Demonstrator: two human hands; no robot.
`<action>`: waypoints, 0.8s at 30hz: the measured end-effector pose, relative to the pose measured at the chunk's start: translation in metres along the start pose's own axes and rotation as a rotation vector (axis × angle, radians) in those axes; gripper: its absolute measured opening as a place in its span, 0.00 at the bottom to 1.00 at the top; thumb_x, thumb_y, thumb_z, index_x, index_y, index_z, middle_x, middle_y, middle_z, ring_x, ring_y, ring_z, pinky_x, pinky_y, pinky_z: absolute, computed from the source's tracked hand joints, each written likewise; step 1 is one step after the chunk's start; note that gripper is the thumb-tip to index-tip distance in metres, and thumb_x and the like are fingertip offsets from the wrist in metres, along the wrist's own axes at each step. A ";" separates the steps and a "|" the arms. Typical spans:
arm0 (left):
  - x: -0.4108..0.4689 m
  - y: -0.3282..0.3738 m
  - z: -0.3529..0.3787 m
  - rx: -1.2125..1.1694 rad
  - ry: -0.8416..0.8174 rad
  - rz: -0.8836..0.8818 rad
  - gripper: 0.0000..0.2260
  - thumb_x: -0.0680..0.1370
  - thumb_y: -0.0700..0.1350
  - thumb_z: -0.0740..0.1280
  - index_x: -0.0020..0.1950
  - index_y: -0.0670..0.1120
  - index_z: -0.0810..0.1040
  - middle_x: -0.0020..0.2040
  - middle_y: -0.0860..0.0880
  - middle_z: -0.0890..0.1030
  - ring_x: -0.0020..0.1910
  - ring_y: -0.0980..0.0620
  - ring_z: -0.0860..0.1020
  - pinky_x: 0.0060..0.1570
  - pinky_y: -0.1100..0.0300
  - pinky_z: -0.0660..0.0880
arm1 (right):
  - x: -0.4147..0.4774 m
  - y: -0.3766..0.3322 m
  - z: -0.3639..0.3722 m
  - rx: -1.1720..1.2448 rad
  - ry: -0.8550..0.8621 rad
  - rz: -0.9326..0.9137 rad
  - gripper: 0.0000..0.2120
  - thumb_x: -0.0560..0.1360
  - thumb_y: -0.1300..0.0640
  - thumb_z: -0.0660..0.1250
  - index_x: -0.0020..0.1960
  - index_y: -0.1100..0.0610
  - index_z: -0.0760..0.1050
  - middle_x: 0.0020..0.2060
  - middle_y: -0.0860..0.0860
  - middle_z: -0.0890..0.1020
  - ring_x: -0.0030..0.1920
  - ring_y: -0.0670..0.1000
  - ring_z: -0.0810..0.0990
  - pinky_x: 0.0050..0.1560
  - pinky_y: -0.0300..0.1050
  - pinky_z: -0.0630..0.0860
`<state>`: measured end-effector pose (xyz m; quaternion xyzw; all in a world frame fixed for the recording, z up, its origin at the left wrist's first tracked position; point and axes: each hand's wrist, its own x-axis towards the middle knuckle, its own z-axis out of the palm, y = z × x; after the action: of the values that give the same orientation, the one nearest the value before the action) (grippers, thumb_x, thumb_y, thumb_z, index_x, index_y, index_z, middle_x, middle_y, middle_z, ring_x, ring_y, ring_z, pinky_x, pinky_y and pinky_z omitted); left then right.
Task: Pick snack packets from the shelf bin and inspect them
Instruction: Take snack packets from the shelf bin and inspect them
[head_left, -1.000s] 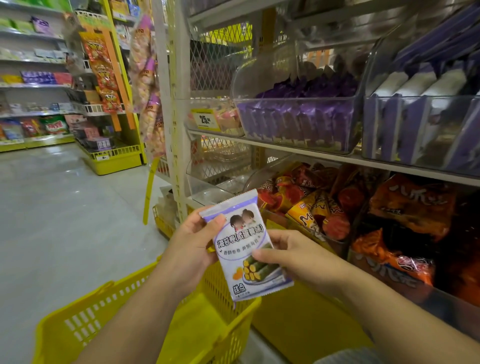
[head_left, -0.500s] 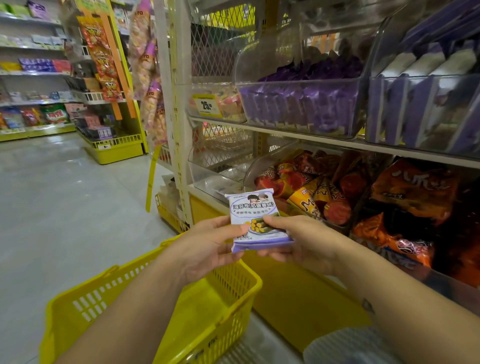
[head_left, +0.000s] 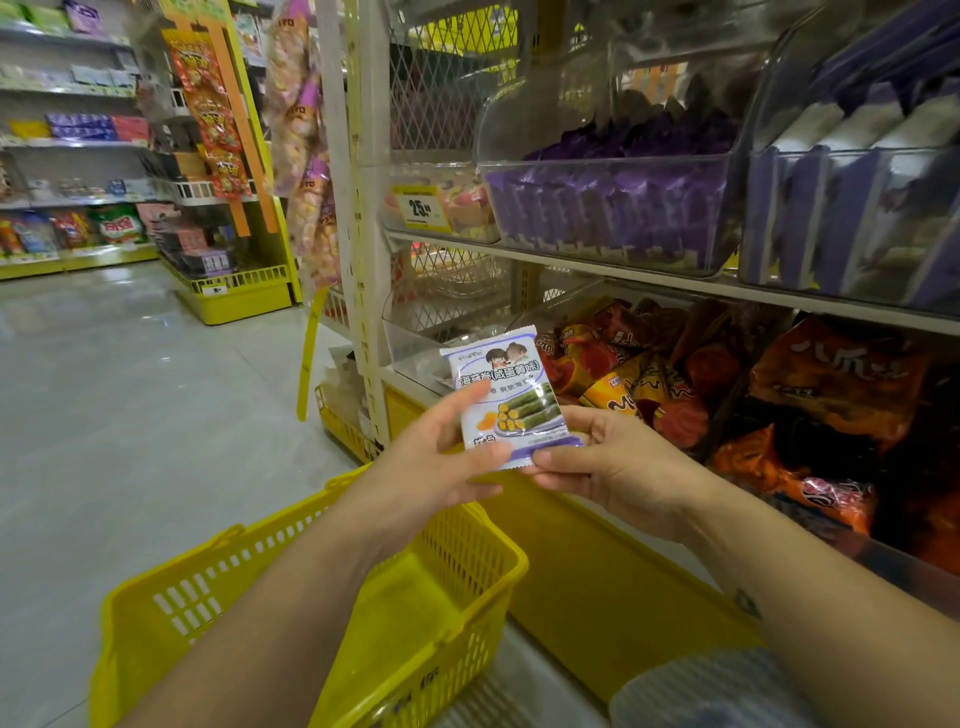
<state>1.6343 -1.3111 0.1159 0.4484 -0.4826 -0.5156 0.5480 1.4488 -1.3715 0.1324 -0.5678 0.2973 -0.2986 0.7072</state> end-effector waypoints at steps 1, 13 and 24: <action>-0.001 -0.001 -0.001 0.030 -0.066 -0.010 0.33 0.68 0.40 0.75 0.68 0.63 0.69 0.60 0.56 0.81 0.54 0.53 0.82 0.44 0.59 0.79 | 0.000 0.000 -0.001 0.011 0.002 -0.004 0.16 0.71 0.73 0.67 0.57 0.62 0.78 0.48 0.58 0.85 0.39 0.48 0.85 0.41 0.36 0.81; -0.001 -0.001 -0.014 -0.100 -0.180 -0.010 0.35 0.68 0.32 0.71 0.69 0.59 0.70 0.61 0.56 0.81 0.59 0.48 0.81 0.47 0.59 0.80 | 0.001 -0.001 -0.008 0.003 -0.080 -0.031 0.25 0.65 0.67 0.71 0.62 0.62 0.75 0.52 0.60 0.84 0.42 0.49 0.85 0.41 0.37 0.81; -0.003 -0.001 -0.005 0.037 -0.142 -0.004 0.30 0.73 0.41 0.73 0.68 0.65 0.70 0.63 0.59 0.79 0.62 0.52 0.78 0.58 0.52 0.74 | -0.001 -0.001 0.003 0.076 -0.072 -0.080 0.22 0.71 0.53 0.68 0.63 0.55 0.75 0.56 0.56 0.83 0.53 0.52 0.83 0.51 0.49 0.81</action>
<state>1.6389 -1.3084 0.1139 0.4216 -0.5287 -0.5381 0.5032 1.4501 -1.3690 0.1341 -0.5625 0.2371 -0.3172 0.7258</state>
